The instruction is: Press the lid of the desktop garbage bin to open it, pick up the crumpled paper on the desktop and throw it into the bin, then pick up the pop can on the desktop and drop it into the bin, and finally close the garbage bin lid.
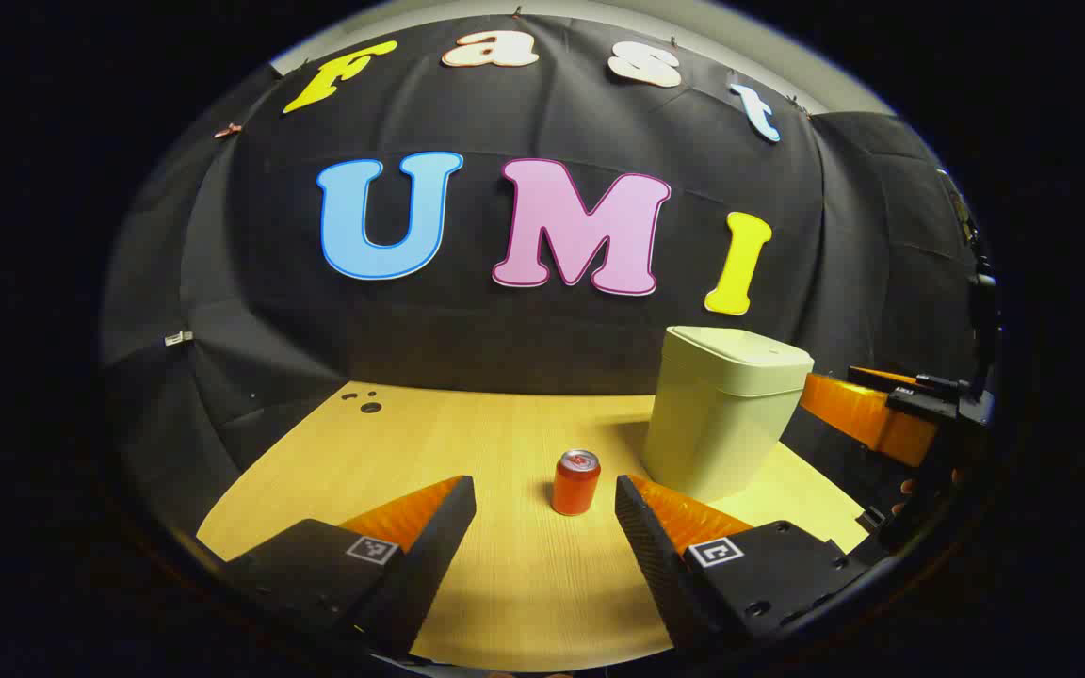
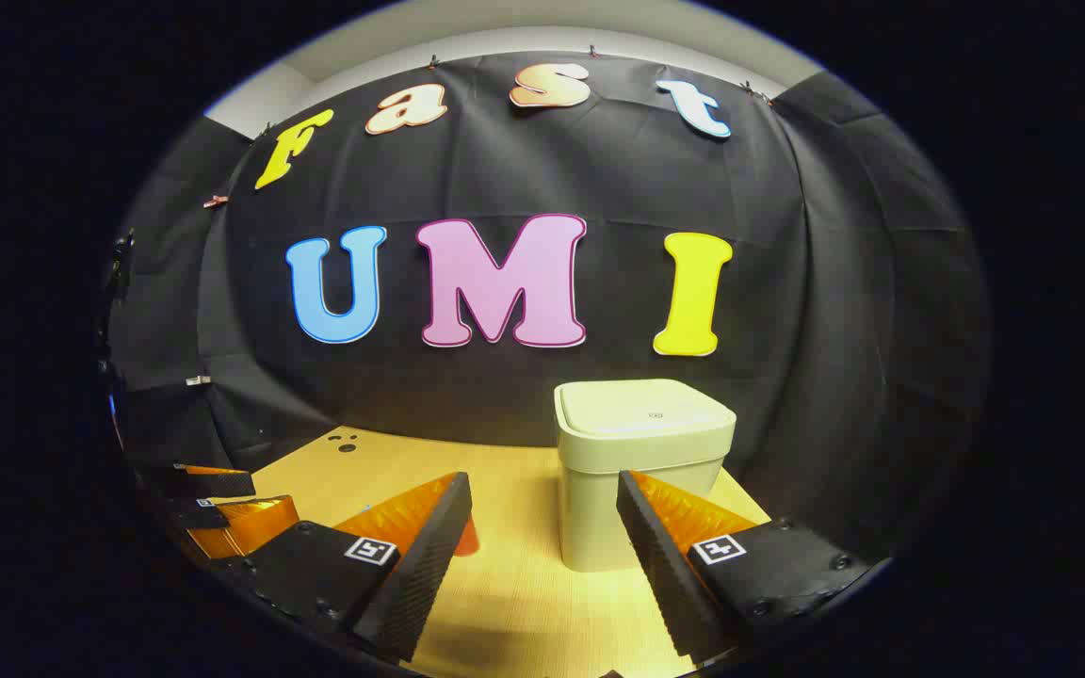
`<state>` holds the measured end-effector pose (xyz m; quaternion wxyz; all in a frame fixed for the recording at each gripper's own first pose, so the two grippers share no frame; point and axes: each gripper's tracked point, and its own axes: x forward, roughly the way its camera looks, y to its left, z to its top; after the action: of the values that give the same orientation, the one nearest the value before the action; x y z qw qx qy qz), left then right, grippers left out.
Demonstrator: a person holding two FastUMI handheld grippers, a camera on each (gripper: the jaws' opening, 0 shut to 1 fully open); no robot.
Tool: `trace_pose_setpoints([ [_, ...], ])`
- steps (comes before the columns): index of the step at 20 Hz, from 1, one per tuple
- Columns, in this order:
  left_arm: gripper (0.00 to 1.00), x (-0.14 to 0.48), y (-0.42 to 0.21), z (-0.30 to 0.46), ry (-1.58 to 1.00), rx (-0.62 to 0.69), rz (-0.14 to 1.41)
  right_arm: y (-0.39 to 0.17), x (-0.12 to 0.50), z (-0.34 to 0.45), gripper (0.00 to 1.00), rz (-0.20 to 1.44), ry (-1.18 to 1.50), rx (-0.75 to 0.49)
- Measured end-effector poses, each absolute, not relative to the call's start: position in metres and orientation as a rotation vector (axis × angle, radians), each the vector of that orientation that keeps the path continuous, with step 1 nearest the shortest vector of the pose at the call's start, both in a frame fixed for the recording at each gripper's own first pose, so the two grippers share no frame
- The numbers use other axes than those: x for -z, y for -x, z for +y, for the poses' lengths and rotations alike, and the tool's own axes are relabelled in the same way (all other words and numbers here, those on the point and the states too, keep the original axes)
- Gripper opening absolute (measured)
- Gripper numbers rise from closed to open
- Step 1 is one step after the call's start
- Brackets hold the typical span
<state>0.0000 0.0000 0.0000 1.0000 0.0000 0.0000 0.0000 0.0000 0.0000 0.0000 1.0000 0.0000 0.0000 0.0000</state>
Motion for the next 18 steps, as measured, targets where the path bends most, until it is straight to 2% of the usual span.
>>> trace_pose_setpoints([
  [12,0.96,0.0,-0.025,-0.005,-0.055,0.016,-0.002,-0.023,0.009,-0.009,0.98,0.029,-0.004,0.005],
  [18,0.96,-0.003,-0.032,0.017,-0.054,-0.032,-0.007,-0.043,0.003,-0.001,0.98,0.018,-0.021,-0.01],
])
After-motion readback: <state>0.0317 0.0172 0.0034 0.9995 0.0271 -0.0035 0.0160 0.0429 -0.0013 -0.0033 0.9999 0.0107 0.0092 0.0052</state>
